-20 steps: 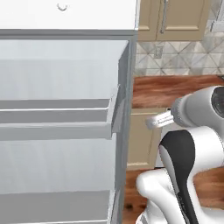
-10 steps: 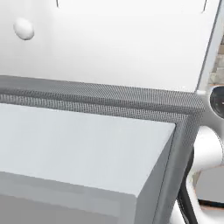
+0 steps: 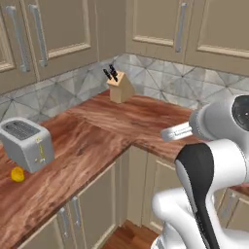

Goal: Place the beer on the top shelf of the fridge to keep it out of children's reach, and place the eggplant and mango on lower shelves for easy access.

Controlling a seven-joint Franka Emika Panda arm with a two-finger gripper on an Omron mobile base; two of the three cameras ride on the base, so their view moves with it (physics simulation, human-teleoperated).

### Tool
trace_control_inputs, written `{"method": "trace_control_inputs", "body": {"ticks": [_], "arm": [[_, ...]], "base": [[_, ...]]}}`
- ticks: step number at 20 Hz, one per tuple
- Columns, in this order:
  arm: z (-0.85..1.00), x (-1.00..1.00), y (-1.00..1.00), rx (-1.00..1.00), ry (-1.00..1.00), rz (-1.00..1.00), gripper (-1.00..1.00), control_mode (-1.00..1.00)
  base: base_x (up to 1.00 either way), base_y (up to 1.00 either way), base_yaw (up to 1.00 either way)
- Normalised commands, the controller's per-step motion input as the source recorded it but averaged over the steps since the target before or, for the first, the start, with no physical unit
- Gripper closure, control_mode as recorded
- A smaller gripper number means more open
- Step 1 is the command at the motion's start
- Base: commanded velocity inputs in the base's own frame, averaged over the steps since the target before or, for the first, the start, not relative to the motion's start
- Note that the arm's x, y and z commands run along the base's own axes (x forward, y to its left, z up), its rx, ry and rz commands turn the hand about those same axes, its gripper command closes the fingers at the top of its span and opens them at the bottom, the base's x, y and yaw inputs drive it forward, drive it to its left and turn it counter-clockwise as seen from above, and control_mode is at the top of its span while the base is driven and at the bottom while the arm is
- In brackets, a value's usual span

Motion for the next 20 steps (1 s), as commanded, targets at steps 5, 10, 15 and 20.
{"method": "trace_control_inputs", "body": {"ticks": [5, 10, 15, 20], "arm": [[0.0, 0.0, 0.0, 0.0, 0.0, 0.0, -1.0, 1.0], [0.0, 0.0, 0.0, 0.0, 0.0, 0.0, -1.0, 1.0], [0.0, 0.0, 0.0, 0.0, 0.0, 0.0, -1.0, 1.0], [0.0, 0.0, 0.0, 0.0, 0.0, 0.0, -1.0, 1.0]], "base": [[0.64, 0.0, 0.81], [0.42, 0.05, 0.82], [0.48, 0.15, 0.78], [0.75, 0.02, 0.55]]}}
